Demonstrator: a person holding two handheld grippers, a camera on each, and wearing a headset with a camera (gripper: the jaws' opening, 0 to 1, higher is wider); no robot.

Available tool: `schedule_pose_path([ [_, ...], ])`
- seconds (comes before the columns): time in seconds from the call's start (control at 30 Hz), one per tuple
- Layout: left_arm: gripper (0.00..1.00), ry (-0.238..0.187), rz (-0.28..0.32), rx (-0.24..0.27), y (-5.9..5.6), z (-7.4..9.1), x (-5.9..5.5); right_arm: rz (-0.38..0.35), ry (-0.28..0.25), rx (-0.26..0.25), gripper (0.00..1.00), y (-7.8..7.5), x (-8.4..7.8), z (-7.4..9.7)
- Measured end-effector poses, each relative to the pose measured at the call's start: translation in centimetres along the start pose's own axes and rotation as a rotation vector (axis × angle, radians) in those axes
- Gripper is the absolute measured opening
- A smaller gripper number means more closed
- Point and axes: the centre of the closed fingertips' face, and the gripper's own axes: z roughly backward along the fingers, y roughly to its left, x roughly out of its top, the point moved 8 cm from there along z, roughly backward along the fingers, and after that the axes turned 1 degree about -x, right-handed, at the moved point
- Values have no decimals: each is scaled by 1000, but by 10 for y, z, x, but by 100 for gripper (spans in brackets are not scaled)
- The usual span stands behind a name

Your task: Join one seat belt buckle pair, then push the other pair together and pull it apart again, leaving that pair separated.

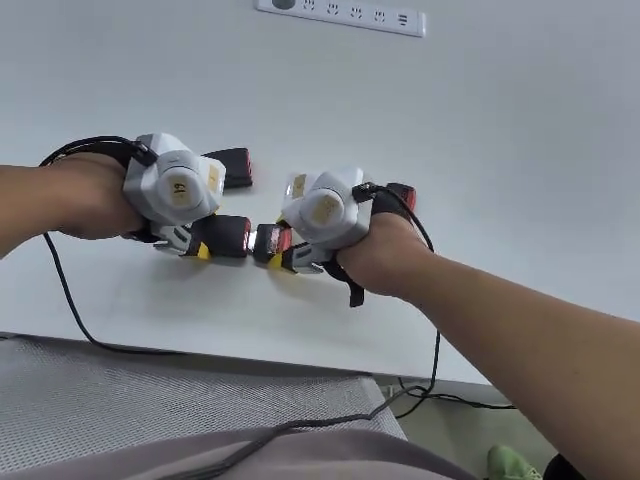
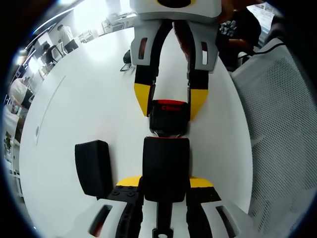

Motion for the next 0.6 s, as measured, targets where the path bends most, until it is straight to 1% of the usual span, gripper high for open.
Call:
schedule_pose_path([
  [0.07,34,-7,5,4,3,-2,-3,1,-2,3,34,0,0,0],
  [0.17,34,-10,19,13,3,-3,-5,4,-6,4,34,0,0,1],
  [0.3,34,4,16,31,3,-4,-6,1,-4,3,34,1,1,2],
  [0.33,34,9,11,36,3,-3,-6,-6,-6,9,34,2,1,2],
  [0.4,34,9,21,44,2,0,-6,-8,-7,16,34,5,1,5],
  [0.47,33,-5,69,47,2,4,-4,-2,-4,20,34,7,1,9],
  [0.5,33,-6,70,49,3,6,-3,2,-8,14,33,7,1,11],
  [0.6,33,-36,63,56,0,13,4,-11,-34,-3,33,5,5,19],
])
